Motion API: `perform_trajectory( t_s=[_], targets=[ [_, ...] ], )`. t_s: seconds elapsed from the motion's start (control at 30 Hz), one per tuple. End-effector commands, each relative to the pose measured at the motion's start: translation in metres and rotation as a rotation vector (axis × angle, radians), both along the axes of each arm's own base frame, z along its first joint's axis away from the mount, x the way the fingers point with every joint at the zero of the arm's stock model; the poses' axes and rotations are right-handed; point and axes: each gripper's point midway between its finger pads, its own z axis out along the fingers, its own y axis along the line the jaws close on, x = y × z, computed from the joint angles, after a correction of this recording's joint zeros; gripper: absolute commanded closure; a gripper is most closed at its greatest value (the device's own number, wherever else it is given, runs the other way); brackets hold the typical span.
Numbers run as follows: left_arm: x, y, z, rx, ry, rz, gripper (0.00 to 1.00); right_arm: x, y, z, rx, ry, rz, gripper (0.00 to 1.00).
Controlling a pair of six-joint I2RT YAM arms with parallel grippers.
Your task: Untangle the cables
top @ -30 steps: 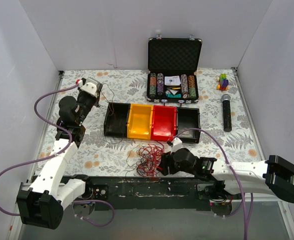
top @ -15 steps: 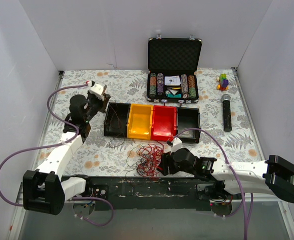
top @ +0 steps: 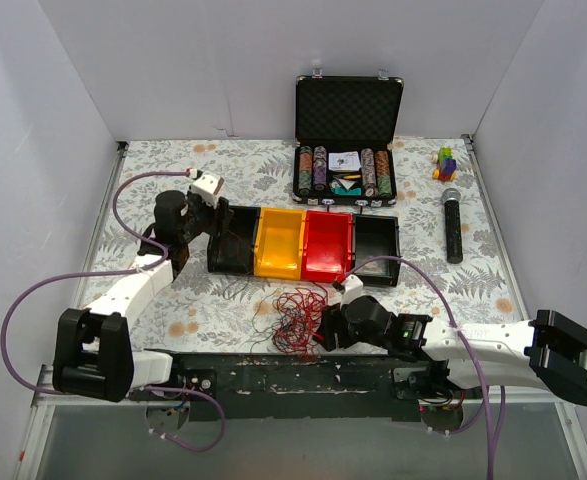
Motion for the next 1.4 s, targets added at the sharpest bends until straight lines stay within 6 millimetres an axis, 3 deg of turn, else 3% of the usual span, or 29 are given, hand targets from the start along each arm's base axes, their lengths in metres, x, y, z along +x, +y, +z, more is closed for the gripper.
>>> perform_trajectory(
  t_s=[0.0, 0.17, 0.23, 0.33, 0.43, 0.53, 0.63, 0.83, 1.1, 1.37],
  targets=[
    [0.010, 0.007, 0.016, 0.024, -0.014, 0.042, 0.47, -0.018, -0.040, -0.037, -0.192, 0.088, 0.002, 0.32],
    [0.005, 0.007, 0.047, 0.016, -0.046, 0.043, 0.32, -0.018, -0.039, -0.035, -0.182, 0.089, -0.005, 0.32],
    [-0.008, 0.004, 0.058, 0.019, -0.057, 0.000, 0.30, -0.019, -0.040, -0.036, -0.185, 0.090, -0.002, 0.32],
    [-0.044, -0.004, 0.069, 0.065, -0.089, -0.120, 0.26, -0.019, -0.040, -0.036, -0.187, 0.088, -0.001, 0.32],
    [-0.089, -0.013, 0.058, 0.153, -0.102, -0.291, 0.24, -0.019, -0.040, -0.036, -0.183, 0.088, -0.001, 0.32],
    [-0.131, -0.016, 0.029, 0.218, -0.047, -0.432, 0.25, -0.018, -0.040, -0.036, -0.182, 0.084, 0.000, 0.32],
    [-0.155, -0.012, -0.003, 0.285, -0.001, -0.504, 0.30, -0.018, -0.039, -0.037, -0.181, 0.084, 0.002, 0.32],
    [-0.154, 0.006, -0.054, 0.345, 0.110, -0.430, 0.35, -0.017, -0.038, -0.035, -0.182, 0.079, 0.003, 0.32],
    [-0.143, -0.002, -0.074, 0.251, 0.236, -0.398, 0.37, -0.016, -0.039, -0.034, -0.180, 0.074, -0.002, 0.32],
    [-0.128, 0.003, -0.092, 0.300, 0.219, -0.381, 0.46, -0.016, -0.034, -0.032, -0.186, 0.073, 0.014, 0.32]
  ],
)
